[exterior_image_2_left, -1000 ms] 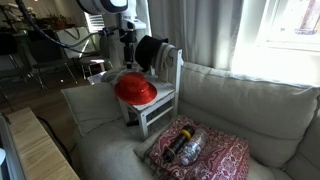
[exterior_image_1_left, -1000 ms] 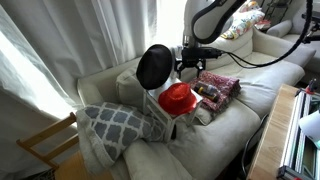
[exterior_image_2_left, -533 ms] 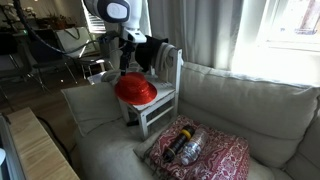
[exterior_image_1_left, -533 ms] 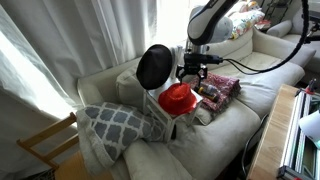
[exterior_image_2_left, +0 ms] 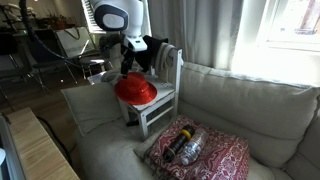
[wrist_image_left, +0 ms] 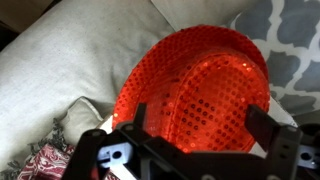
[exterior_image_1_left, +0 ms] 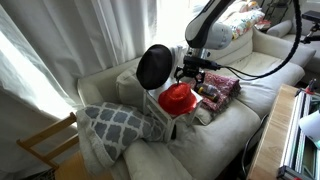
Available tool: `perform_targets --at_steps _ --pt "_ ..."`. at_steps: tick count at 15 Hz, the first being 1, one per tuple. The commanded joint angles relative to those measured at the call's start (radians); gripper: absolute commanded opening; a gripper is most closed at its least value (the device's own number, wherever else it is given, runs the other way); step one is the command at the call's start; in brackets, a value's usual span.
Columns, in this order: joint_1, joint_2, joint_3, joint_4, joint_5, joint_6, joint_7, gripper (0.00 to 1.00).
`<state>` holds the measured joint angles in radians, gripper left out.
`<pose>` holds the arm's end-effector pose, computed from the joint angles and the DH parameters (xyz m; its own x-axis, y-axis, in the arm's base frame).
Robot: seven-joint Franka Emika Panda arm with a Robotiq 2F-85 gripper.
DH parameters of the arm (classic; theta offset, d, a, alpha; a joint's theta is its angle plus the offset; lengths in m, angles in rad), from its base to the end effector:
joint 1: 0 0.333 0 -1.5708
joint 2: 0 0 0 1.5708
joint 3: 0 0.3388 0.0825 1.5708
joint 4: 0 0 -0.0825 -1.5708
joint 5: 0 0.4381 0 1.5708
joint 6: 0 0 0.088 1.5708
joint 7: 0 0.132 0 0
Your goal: Hang the black hat on the left side of the backrest of the white chair and then hang the red hat on the right side of the backrest of the white chair
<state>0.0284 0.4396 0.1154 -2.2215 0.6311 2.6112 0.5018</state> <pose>0.5690 0.0813 0.1185 0.5999 -0.7489 -0.2816 -0.8000 -0.5646 -0.2029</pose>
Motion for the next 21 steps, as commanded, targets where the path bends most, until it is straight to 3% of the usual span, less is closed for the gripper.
perform_targets --at_steps 1,8,13,16,20,21 --pt "0.017 -0.001 -0.017 0.001 0.012 -0.004 -0.006 1.00" --pt "0.015 0.063 -0.055 0.044 -0.009 -0.069 0.013 1.00" --pt "-0.046 0.107 -0.001 0.088 0.120 -0.106 -0.135 0.99" --pt "-0.045 0.135 -0.006 0.108 0.157 -0.109 -0.176 0.70" --pt "-0.046 0.165 -0.013 0.128 0.184 -0.120 -0.204 0.47" --pt "-0.046 0.171 -0.013 0.133 0.188 -0.121 -0.208 0.36"
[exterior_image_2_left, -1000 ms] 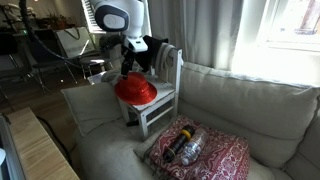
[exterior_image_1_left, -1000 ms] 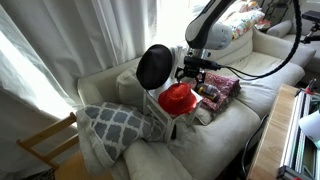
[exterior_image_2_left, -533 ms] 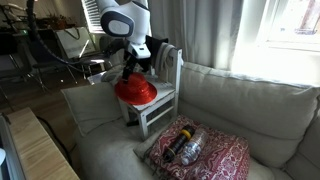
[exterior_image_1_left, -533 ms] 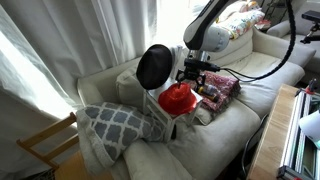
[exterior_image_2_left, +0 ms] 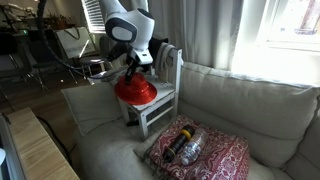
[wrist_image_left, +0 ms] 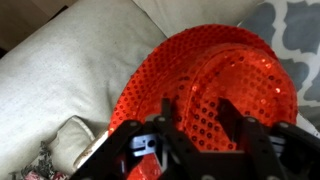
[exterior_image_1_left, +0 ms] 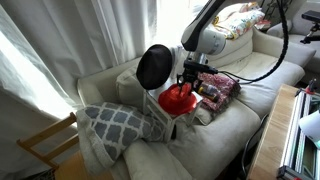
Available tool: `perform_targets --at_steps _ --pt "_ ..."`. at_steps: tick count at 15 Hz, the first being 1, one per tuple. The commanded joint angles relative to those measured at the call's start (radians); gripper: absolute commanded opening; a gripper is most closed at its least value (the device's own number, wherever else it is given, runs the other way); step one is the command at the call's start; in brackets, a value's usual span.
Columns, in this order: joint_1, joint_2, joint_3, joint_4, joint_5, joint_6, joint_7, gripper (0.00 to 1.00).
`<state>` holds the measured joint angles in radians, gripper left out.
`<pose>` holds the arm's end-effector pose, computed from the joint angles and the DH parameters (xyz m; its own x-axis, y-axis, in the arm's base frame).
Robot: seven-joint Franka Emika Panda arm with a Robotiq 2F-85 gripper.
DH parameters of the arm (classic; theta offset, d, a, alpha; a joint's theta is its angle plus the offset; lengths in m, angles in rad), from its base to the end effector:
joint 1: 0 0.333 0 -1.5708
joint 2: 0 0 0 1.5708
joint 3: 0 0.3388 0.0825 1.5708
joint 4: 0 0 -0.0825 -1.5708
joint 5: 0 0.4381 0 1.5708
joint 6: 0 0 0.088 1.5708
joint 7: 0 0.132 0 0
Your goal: Hang the black hat on the left side of the backrest of the white chair and then hang the red hat on the right side of the backrest of the white chair
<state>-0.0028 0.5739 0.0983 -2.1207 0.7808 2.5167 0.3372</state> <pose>0.5790 0.0645 0.0705 0.5781 -0.7095 -0.4030 -0.8138 -0.5369 -0.2222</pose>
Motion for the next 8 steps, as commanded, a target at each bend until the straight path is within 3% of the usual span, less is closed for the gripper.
perform_targets --at_steps 1,4,8 --pt "-0.015 0.041 0.002 0.036 0.043 -0.027 -0.044 0.23" --pt "-0.009 0.045 -0.021 0.049 0.029 -0.063 -0.003 0.00" --pt "-0.035 0.024 -0.069 0.069 0.013 -0.192 0.048 0.01"
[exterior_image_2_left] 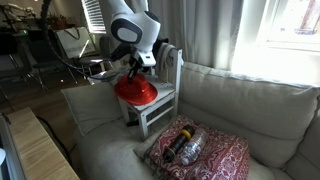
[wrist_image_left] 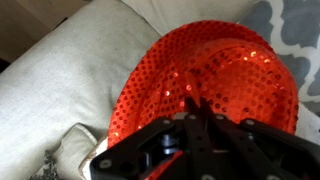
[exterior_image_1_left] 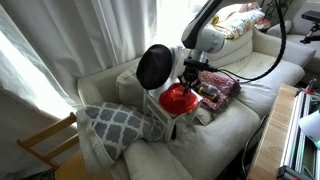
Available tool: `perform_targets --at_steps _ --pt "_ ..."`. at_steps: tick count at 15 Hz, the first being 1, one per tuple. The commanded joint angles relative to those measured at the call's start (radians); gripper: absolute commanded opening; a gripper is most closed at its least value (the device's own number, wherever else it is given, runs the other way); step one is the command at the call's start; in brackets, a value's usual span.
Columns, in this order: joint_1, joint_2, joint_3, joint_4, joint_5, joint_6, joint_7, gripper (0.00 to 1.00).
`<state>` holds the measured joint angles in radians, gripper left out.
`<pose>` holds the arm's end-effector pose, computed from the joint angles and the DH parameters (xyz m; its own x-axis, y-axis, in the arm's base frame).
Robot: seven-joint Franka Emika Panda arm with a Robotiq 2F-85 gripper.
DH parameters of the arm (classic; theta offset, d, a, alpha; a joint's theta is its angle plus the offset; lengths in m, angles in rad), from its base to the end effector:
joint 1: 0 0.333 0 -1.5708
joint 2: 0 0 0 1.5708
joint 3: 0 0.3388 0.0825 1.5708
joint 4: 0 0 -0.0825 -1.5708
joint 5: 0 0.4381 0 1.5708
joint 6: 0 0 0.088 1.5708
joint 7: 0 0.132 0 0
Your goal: Hang the black hat on the left side of the backrest of the white chair and then hang the red hat on the right side of the backrest of the white chair
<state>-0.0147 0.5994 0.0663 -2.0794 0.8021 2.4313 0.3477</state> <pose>0.5858 0.0474 0.0654 0.5273 -0.7119 -0.4639 -0.8453 -0.4949 -0.2013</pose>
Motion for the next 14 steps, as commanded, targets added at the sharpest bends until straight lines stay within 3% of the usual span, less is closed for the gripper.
perform_targets --at_steps 1,5,7,8,14 --pt "-0.025 -0.015 -0.057 0.028 -0.016 -0.133 0.057 0.01" --pt "-0.050 -0.070 -0.128 0.034 -0.029 -0.212 0.085 0.01" --pt "-0.042 -0.099 -0.172 0.018 -0.039 -0.156 0.121 0.01" --pt "-0.046 -0.060 -0.144 0.042 -0.015 -0.170 0.072 0.06" --pt "-0.068 -0.096 -0.160 0.047 -0.012 -0.204 0.077 0.01"
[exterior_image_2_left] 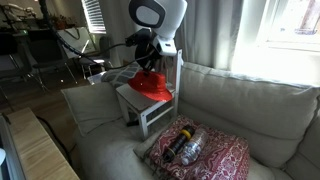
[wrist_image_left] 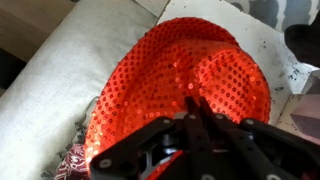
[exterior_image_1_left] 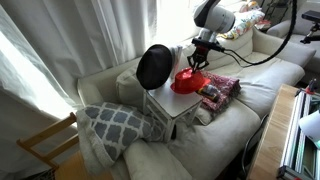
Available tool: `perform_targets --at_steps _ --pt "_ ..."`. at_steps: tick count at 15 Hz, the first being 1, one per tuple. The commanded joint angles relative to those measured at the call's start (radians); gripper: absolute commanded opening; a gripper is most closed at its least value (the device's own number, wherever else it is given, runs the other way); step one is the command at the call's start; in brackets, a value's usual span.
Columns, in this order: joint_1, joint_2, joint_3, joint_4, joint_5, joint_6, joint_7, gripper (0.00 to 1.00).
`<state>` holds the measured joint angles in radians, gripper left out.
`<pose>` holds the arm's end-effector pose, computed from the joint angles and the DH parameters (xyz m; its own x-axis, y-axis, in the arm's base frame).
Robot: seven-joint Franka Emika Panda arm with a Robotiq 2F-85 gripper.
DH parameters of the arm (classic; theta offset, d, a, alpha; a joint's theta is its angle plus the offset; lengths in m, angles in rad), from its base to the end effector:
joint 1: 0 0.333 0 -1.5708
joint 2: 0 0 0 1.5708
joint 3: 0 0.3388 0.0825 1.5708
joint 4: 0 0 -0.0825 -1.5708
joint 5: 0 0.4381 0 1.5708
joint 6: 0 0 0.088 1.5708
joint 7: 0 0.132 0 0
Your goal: Hang the black hat on the left side of the backrest of the white chair and then hang the red hat on the right side of the backrest of the white chair
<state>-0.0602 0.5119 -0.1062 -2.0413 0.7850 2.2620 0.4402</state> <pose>0.6038 -0.0713 0.1251 0.3594 -0.7991 -0.4819 -0.9330 -0.3189 -0.1670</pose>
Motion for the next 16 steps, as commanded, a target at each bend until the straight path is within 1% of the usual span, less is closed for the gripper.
perform_targets --at_steps 1,4,9,14,16 --pt "-0.035 -0.018 0.013 0.014 0.014 -0.054 -0.026 0.01" --pt "-0.053 -0.049 0.004 0.025 0.017 -0.093 -0.031 0.01" --pt "-0.111 -0.143 -0.036 0.028 -0.013 -0.229 -0.082 0.01" --pt "-0.185 -0.231 -0.080 0.045 0.049 -0.337 -0.170 0.01" --pt "-0.214 -0.253 -0.092 0.056 0.108 -0.372 -0.193 0.01"
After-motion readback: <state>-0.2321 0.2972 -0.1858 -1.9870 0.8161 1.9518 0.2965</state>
